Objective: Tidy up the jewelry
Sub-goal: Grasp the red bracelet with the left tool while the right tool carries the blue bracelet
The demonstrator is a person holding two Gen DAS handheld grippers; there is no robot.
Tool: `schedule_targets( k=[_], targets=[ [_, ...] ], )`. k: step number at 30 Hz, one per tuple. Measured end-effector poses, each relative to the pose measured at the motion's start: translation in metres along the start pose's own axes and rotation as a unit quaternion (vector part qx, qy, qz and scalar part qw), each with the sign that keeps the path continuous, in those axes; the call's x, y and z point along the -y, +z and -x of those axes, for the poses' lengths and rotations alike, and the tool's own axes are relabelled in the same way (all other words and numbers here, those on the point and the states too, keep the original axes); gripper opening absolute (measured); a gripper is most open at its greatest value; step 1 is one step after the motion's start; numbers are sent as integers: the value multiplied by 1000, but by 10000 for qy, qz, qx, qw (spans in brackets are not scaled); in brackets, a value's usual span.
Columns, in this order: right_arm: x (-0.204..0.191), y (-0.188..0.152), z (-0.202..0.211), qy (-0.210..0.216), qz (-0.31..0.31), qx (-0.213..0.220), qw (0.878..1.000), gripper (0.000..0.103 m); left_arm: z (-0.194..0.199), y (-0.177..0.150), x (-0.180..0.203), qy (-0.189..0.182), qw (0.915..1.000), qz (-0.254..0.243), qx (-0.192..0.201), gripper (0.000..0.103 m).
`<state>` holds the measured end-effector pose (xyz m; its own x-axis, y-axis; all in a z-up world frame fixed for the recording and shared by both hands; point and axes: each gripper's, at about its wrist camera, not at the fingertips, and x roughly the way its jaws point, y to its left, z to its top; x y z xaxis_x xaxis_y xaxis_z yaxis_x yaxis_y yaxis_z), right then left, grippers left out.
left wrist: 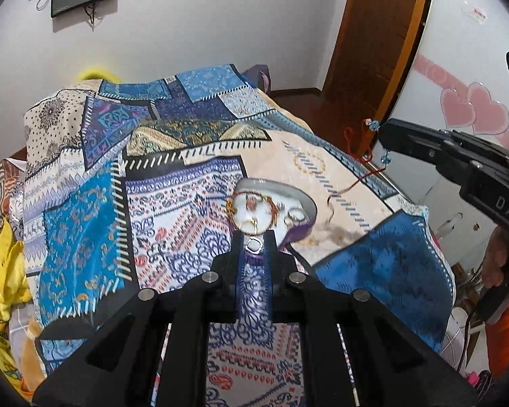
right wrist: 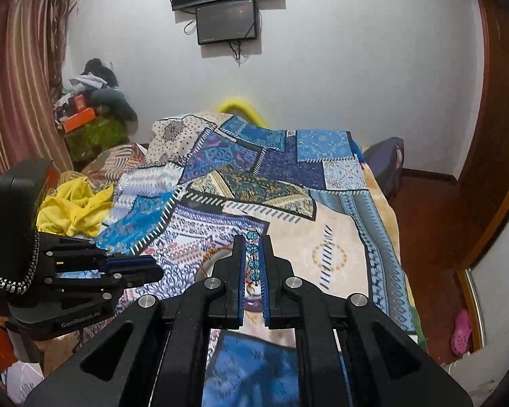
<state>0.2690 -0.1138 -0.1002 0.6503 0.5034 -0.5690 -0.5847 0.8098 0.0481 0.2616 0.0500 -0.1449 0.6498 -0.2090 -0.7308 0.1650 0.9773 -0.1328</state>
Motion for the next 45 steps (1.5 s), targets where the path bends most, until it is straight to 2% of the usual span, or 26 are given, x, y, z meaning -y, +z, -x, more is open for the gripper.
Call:
schedule_targets(
  k=[6,18,23,34,45],
  targets=[
    [-3,12,-10,103,4,60,9999,7,-4,10,-6,32,9999,48,103,9],
    [-2,22,-36,328,-168,33,9993,7,-31,17,-15,-42,9999,142,0,9],
    [1,12,-57,473,-261,-239,9983,7,-44,17,-13,-105,9998,110,-106,9],
    [13,-22,-105,602,-293,-1217,9903,7,-74,14,-9,-315,9985,113,-422,9],
    [15,-28,-107,606,-217,-1441,9875,7,-75,12,-5,-247,9987,-31,-450,9]
  ],
)
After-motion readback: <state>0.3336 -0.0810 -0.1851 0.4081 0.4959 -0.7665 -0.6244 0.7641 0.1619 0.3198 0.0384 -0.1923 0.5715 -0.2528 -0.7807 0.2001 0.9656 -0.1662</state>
